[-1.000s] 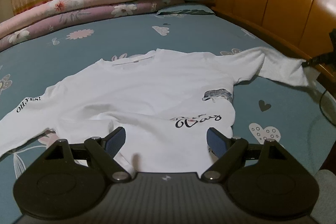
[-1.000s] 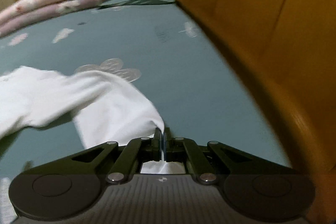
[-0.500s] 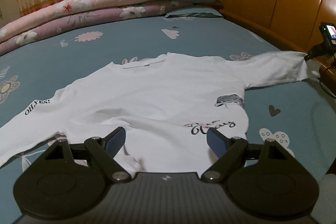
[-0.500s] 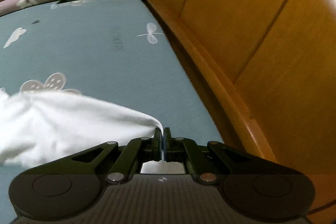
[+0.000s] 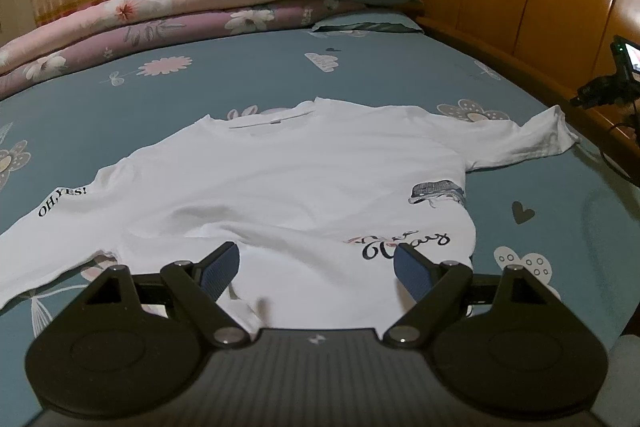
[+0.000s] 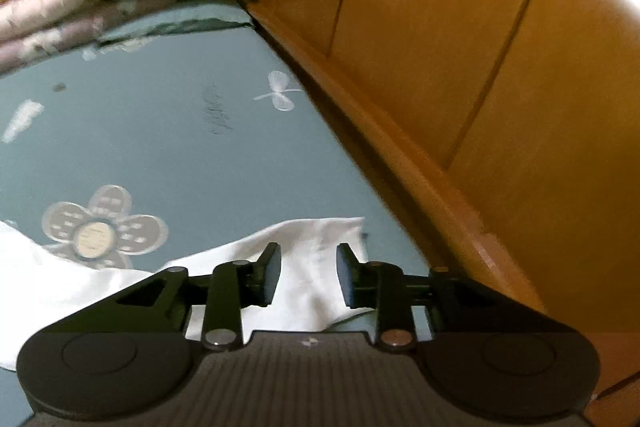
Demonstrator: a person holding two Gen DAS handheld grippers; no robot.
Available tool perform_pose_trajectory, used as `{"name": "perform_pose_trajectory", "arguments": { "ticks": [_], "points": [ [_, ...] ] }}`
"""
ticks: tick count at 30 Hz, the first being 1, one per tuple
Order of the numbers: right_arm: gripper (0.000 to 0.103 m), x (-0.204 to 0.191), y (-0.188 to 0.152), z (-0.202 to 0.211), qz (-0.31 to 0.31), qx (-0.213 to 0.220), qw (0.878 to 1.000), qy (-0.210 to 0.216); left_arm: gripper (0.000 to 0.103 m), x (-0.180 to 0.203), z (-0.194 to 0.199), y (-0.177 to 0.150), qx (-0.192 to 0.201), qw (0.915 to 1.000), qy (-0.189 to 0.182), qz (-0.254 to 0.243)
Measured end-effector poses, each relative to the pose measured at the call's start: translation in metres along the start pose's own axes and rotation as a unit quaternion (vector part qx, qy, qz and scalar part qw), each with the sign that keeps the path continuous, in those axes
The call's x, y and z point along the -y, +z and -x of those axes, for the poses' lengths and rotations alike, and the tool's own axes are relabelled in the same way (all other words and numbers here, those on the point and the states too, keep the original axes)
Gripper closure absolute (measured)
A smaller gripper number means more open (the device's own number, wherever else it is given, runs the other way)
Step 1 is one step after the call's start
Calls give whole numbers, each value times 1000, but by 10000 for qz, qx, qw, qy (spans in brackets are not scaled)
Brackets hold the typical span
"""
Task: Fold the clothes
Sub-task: 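Release the cuff with the right gripper onto the bed, then move the open right gripper over to the shirt collar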
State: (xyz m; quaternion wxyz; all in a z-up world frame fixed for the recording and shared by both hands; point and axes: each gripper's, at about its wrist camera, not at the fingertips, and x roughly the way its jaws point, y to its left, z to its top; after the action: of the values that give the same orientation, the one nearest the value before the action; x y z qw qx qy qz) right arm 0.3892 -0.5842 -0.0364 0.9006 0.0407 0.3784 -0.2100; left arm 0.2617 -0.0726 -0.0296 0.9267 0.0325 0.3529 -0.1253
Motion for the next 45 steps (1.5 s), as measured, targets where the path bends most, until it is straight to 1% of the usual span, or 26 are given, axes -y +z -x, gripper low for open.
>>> {"name": "perform_pose_trajectory", "arguments": {
  "ticks": [2,6,8,10,11,13,16,19,20,21,22,23,27,30,31,33,34,36,37,38,41,43,45],
  "points": [
    [68,-2,-4,5,-86,-12,9997,208,18,0,0,-1,-3,10000,-3,10],
    [64,1,-17,8,-271,-7,9990,355,18,0,2,-2,10,10000,-3,5],
    [64,13,-26,2,-730,-80,9961,486,18,-2,2,-2,16,10000,6,23],
    [64,29,-36,-10,-1391,-226,9877,676,18,-4,2,-2,17,10000,22,58],
    [64,39,-44,-17,-1783,-321,9802,799,18,-4,1,-2,10,10000,30,76],
    [64,50,-57,-32,-2319,-437,9672,945,18,-4,-1,-2,-24,10000,27,60],
    [64,52,-68,-52,-2653,-464,9584,948,18,-3,-4,-3,-57,10000,63,15],
    [64,50,-71,-60,-2785,-220,9553,967,18,-3,-6,-2,-78,9999,96,15],
    [69,49,-70,-62,-2807,-166,9548,966,18,-2,-7,-2,-86,9999,104,7],
    [88,48,-70,-63,-2810,-132,9548,957,18,-2,-8,-2,-93,9999,115,-3],
    [99,48,-71,-62,-2755,-131,9567,936,18,-2,-8,-2,-94,9999,116,-10],
    [100,47,-72,-56,-2678,-82,9590,929,18,-3,-8,-3,-94,9999,116,-16],
    [100,50,-74,-25,-2453,151,9649,924,18,-4,-4,-3,-47,9999,90,0],
    [100,56,-74,5,-2310,131,9695,805,18,-5,-1,-3,-7,10000,55,21],
    [100,59,-75,11,-2289,49,9704,766,18,-4,0,-4,2,10000,43,25],
    [94,66,-75,19,-2297,-147,9716,542,18,-4,2,-4,20,10000,19,32],
    [94,65,-74,22,-2198,-175,9747,359,18,-4,3,-4,32,10000,3,34],
    [89,64,-73,27,-2007,-221,9794,22,18,-3,7,-4,66,10000,-28,19],
    [89,63,-73,31,-1952,-197,9806,-8,18,-3,9,-3,92,10000,-35,-1],
    [89,61,-72,35,-1940,-147,9809,64,18,-4,11,-3,111,9999,-22,0],
    [83,43,-65,47,-1638,18,9857,398,18,-8,14,-2,145,9999,9,57],
    [82,22,-58,53,-1294,127,9886,753,18,-11,15,-2,161,9998,27,113],
    [82,-2,-48,54,-982,183,9889,1096,18,-15,13,-2,152,9998,14,160]
  ]
}}
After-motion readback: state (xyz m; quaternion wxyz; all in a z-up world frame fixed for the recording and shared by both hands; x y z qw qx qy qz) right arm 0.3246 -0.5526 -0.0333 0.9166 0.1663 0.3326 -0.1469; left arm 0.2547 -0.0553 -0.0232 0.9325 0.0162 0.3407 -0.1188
